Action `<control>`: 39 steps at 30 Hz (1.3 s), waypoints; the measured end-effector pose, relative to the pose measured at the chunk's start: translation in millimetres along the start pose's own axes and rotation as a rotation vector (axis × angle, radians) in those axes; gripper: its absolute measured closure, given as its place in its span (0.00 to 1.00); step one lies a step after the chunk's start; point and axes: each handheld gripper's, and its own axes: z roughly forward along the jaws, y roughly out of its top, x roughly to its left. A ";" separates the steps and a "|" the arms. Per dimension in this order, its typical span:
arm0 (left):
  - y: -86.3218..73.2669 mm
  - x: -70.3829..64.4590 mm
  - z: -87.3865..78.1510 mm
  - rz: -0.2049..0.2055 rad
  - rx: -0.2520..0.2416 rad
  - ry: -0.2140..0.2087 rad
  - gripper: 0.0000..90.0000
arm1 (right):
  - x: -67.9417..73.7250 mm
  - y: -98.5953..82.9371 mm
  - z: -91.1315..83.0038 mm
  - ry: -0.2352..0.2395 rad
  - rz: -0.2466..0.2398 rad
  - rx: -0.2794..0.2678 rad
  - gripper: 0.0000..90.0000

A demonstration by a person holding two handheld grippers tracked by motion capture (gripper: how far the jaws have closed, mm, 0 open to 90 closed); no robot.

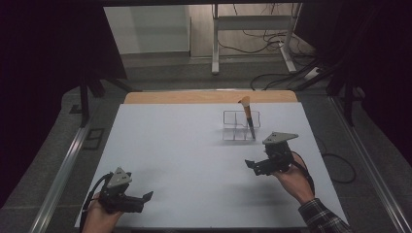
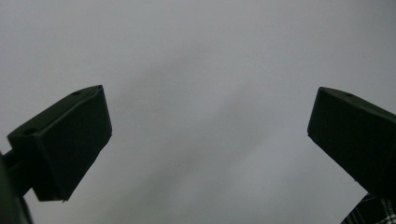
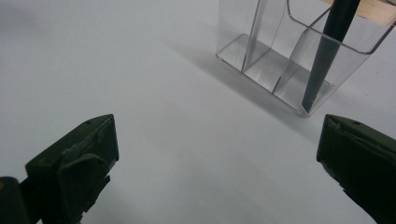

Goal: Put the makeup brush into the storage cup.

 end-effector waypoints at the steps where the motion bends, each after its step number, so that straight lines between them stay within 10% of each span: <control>1: 0.0 0.0 0.0 0.000 0.000 0.001 0.01 | 0.4 -0.6 -0.7 0.001 0.000 0.000 0.00; 39: 0.2 -0.3 0.3 0.000 0.001 0.001 0.01 | 3.2 -23.1 -26.6 -0.010 0.023 0.010 0.00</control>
